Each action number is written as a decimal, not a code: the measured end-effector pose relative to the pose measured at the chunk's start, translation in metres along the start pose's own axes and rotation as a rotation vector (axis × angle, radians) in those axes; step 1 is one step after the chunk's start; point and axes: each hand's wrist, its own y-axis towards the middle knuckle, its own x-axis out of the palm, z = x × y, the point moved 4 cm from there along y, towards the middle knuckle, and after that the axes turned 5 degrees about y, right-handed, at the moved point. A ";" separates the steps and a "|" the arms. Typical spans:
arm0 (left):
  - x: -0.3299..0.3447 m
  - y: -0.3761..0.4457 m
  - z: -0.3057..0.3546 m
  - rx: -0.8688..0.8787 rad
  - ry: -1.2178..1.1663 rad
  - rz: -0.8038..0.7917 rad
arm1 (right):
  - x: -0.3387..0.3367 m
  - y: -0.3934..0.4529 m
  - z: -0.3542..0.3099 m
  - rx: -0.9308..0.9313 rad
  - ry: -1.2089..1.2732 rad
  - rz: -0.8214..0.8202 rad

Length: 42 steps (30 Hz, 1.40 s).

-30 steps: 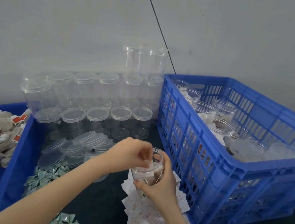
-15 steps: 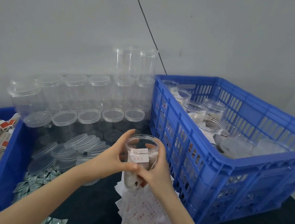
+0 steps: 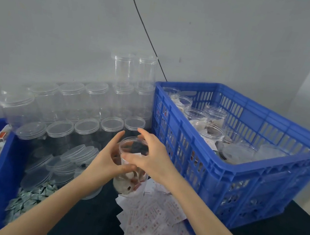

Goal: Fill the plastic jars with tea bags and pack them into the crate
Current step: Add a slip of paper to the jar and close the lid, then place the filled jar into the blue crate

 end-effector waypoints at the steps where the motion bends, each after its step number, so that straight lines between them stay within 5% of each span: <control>1: 0.001 0.000 0.002 0.017 -0.017 0.010 | -0.001 0.003 -0.005 -0.023 -0.115 -0.015; 8: -0.001 -0.006 0.021 0.095 -0.136 0.038 | -0.033 0.010 -0.050 -0.135 -0.399 -0.016; 15: -0.015 -0.003 -0.008 -0.118 -0.050 0.132 | -0.129 -0.003 -0.108 -0.270 -0.402 0.304; 21: -0.011 0.005 -0.016 -0.176 0.013 0.095 | -0.220 -0.017 -0.111 -0.203 -0.431 0.516; 27: 0.016 0.018 -0.008 -0.145 0.026 -0.001 | -0.239 -0.031 -0.073 -0.109 -0.661 0.384; 37: 0.045 0.036 -0.003 -0.102 0.065 -0.092 | -0.252 -0.064 -0.061 -0.172 -0.578 0.263; 42: 0.053 0.035 -0.004 -0.120 0.065 -0.116 | -0.248 -0.061 -0.045 -0.102 -0.516 0.033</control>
